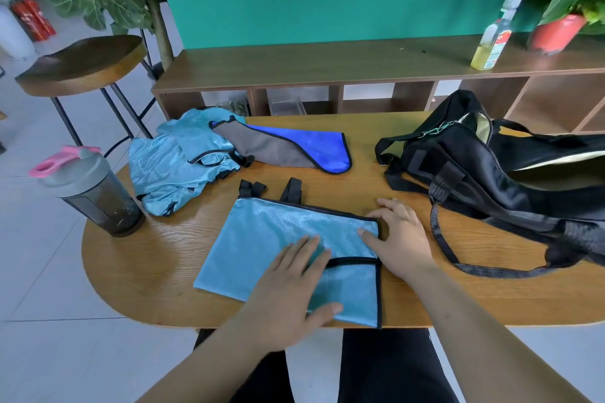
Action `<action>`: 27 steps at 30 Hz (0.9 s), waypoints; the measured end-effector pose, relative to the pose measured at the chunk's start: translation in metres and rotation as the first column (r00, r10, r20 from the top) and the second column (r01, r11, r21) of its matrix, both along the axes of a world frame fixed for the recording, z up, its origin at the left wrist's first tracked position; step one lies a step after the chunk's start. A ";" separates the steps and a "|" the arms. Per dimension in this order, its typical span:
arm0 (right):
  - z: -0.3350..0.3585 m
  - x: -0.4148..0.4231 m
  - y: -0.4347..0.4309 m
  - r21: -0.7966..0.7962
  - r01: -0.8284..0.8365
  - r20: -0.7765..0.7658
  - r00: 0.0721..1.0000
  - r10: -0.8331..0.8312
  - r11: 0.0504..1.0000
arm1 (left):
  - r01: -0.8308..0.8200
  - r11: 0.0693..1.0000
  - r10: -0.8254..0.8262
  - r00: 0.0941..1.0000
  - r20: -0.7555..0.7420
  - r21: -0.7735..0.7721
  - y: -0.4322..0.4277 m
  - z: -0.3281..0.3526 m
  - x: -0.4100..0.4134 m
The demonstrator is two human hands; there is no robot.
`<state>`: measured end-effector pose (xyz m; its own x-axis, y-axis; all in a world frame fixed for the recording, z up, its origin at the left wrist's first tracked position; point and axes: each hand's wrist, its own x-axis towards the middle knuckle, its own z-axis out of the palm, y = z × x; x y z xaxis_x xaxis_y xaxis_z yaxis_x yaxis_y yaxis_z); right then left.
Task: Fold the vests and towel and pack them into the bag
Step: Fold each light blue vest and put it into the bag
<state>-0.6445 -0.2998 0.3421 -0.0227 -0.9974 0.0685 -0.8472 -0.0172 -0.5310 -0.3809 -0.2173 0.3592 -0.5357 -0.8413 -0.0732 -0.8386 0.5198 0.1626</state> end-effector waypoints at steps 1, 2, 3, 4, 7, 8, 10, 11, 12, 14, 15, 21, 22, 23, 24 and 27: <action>0.002 0.001 0.001 -0.002 -0.004 0.011 1.000 0.004 1.000 | 0.000 1.000 0.000 1.000 -0.003 0.008 0.006 0.000 -0.011; 0.003 0.000 0.002 -0.001 -0.005 0.038 0.999 0.005 1.000 | 0.003 1.000 -0.003 1.000 0.000 0.007 0.012 -0.003 -0.022; 0.005 -0.001 0.004 0.004 -0.006 0.070 0.998 0.006 1.000 | 0.006 1.000 -0.006 1.000 0.011 -0.006 0.017 -0.006 -0.033; 0.008 -0.001 0.005 0.012 -0.004 0.112 0.994 0.003 1.000 | 0.005 1.000 -0.004 1.000 0.027 -0.027 0.020 -0.010 -0.042; 0.017 -0.001 0.015 0.064 0.031 0.209 0.977 -0.044 0.997 | -0.034 0.997 0.038 0.997 0.063 -0.067 0.030 -0.024 -0.059; 0.019 0.000 0.017 0.071 0.035 0.231 0.972 -0.051 0.997 | -0.047 0.995 0.052 0.997 0.062 -0.085 0.033 -0.028 -0.062; 0.025 0.003 0.023 0.077 0.036 0.273 0.960 -0.056 0.996 | -0.053 0.991 0.059 0.997 0.045 -0.125 0.037 -0.034 -0.064; 0.029 0.004 0.024 0.090 0.036 0.292 0.955 -0.061 0.995 | -0.050 0.989 0.055 0.998 0.033 -0.139 0.039 -0.036 -0.064; 0.032 0.004 0.024 0.109 0.039 0.306 0.949 -0.071 0.993 | -0.048 0.987 0.053 0.998 0.028 -0.152 0.040 -0.037 -0.063; 0.039 0.002 0.023 0.189 0.063 0.352 0.927 -0.127 0.980 | -0.043 0.987 0.045 0.999 0.006 -0.156 0.042 -0.037 -0.060; 0.042 0.000 0.021 0.253 0.078 0.397 0.901 -0.177 0.964 | -0.038 0.988 0.038 0.999 -0.005 -0.150 0.043 -0.037 -0.060; 0.057 0.000 0.020 0.570 -0.009 0.701 0.527 -0.481 0.821 | -0.080 0.989 0.052 0.973 -0.225 -0.121 0.050 -0.034 -0.065; 0.057 0.000 0.020 0.586 -0.025 0.718 0.481 -0.504 0.810 | -0.093 0.987 0.055 0.958 -0.280 -0.127 0.051 -0.032 -0.065; 0.057 0.000 0.019 0.595 -0.036 0.729 0.444 -0.521 0.803 | -0.108 0.987 0.062 0.936 -0.345 -0.116 0.053 -0.028 -0.065; 0.059 0.003 0.017 0.601 -0.042 0.737 0.415 -0.533 0.798 | -0.132 0.990 0.094 0.894 -0.438 -0.058 0.055 -0.021 -0.064; 0.065 0.011 0.011 0.600 -0.025 0.768 0.299 -0.567 0.800 | -0.153 0.972 0.235 0.637 -0.734 0.178 0.058 0.006 -0.062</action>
